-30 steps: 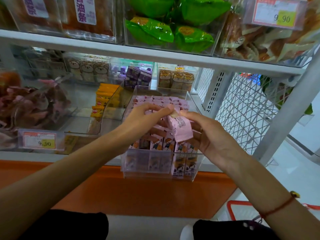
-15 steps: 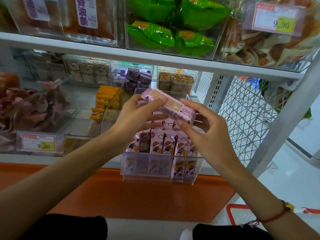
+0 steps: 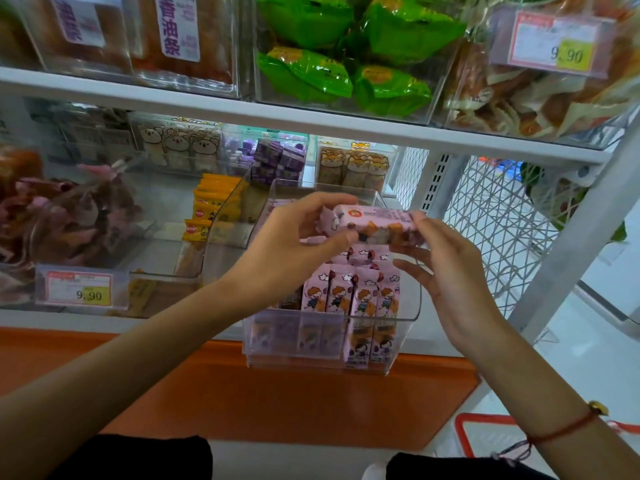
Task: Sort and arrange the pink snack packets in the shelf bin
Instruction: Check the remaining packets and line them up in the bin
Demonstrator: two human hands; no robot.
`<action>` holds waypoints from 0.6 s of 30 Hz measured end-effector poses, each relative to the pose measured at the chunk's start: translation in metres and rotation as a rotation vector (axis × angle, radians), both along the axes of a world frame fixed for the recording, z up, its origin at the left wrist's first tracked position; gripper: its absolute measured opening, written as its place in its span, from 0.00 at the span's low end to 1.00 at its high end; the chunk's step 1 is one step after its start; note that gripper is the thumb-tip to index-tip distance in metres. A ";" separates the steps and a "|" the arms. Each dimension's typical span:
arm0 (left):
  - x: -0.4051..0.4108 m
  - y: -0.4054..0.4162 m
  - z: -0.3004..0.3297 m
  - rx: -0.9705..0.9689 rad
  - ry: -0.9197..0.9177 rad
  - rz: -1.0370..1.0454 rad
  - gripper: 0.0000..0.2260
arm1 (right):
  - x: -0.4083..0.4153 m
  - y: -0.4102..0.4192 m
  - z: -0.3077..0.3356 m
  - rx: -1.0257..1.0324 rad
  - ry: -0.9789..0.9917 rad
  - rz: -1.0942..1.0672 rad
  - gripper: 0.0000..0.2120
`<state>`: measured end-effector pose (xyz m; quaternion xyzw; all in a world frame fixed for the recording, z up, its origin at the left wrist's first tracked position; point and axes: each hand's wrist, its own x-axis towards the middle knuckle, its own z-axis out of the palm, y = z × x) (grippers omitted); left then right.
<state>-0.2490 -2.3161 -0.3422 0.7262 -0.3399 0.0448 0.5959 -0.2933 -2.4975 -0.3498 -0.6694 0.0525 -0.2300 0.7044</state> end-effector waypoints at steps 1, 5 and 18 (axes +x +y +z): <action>0.002 0.000 0.000 -0.044 0.000 0.031 0.15 | 0.000 -0.001 0.000 -0.024 -0.009 -0.022 0.08; 0.018 0.001 0.000 -0.162 0.005 0.209 0.16 | -0.001 -0.014 -0.005 -0.373 -0.042 -0.279 0.10; 0.073 -0.050 -0.029 0.252 -0.179 0.248 0.20 | -0.007 -0.025 -0.023 -0.703 0.139 -0.047 0.13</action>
